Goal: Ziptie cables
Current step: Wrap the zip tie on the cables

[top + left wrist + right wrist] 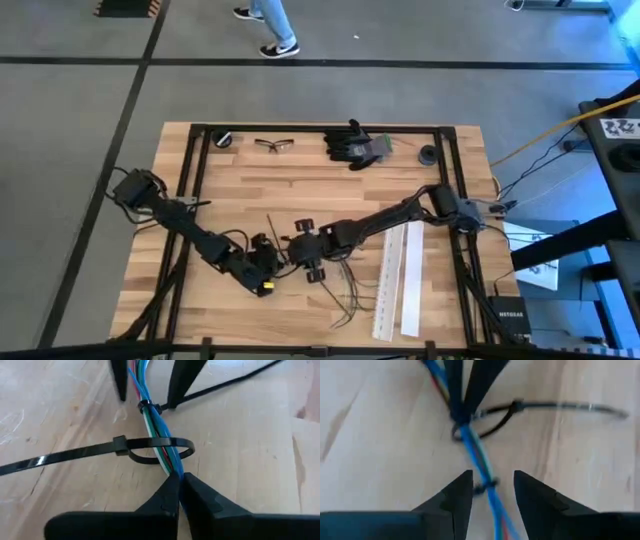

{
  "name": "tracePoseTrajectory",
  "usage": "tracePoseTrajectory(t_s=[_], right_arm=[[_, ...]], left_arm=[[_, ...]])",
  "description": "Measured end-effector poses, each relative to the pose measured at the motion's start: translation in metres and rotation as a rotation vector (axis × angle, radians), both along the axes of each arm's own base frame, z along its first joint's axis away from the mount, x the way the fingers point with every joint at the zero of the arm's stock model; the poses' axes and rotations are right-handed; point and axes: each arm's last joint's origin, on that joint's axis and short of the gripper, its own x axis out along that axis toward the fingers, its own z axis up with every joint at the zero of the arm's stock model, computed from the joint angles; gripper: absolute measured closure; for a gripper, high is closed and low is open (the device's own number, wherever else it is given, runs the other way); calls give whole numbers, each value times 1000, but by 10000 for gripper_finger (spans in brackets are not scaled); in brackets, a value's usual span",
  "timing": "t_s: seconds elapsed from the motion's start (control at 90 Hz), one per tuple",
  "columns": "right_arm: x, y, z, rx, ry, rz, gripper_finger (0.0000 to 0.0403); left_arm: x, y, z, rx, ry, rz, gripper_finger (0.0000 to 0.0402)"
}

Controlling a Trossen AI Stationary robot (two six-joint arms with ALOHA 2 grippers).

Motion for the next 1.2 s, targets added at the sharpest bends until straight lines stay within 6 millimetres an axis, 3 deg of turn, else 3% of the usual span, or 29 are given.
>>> tracePoseTrajectory(t_s=[0.244, 0.911, 1.056, 1.2], right_arm=[[4, -3, -20, 40, 43, 21, 272], [-35, -15, -12, -51, 366, -37, 272], [-47, -19, -2, -47, 354, -61, 272], [-39, -17, 6, -14, 221, -56, 272]], left_arm=[[0, 0, 0, 9, 0, -14, 398], [-1, -2, 0, 1, 3, -5, 398], [-2, -2, 0, 2, 2, -10, 398], [-2, -2, 0, 4, 1, -13, 398]])
